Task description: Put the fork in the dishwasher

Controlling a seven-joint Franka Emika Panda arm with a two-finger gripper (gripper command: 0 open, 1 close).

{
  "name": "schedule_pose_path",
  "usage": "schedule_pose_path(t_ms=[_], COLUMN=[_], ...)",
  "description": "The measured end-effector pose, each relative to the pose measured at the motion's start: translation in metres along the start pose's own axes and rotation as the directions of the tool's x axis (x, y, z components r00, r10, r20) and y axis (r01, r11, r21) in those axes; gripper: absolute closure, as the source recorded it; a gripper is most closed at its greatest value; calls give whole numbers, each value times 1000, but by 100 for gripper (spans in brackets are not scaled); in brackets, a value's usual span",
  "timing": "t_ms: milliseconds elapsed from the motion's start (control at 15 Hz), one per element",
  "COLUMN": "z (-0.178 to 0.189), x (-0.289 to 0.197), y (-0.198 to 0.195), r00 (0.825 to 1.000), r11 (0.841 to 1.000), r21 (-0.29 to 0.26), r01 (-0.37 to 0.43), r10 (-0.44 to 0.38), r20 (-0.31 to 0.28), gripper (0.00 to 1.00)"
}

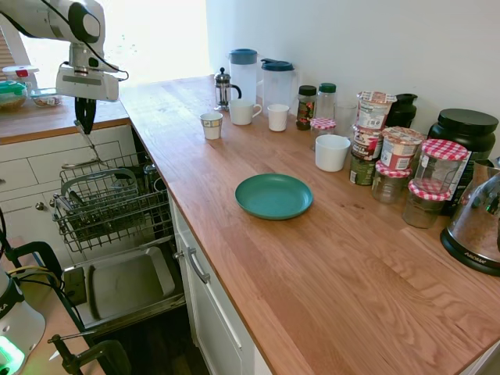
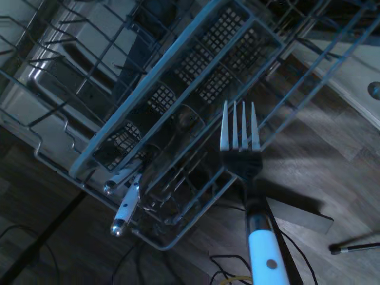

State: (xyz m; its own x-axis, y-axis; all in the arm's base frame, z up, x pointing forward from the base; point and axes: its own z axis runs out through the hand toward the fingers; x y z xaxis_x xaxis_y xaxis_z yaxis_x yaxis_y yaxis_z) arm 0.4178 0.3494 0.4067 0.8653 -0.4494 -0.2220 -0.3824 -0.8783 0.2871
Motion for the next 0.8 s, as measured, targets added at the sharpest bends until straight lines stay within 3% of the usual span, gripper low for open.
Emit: schedule_pose_path(t_ms=[400, 800], z=[33, 60], x=[17, 29], y=[-48, -77], r00=[998, 995], r11=[988, 976], r21=[-149, -214], r01=[26, 40], r10=[-18, -19], r20=[59, 101], gripper=[100, 100])
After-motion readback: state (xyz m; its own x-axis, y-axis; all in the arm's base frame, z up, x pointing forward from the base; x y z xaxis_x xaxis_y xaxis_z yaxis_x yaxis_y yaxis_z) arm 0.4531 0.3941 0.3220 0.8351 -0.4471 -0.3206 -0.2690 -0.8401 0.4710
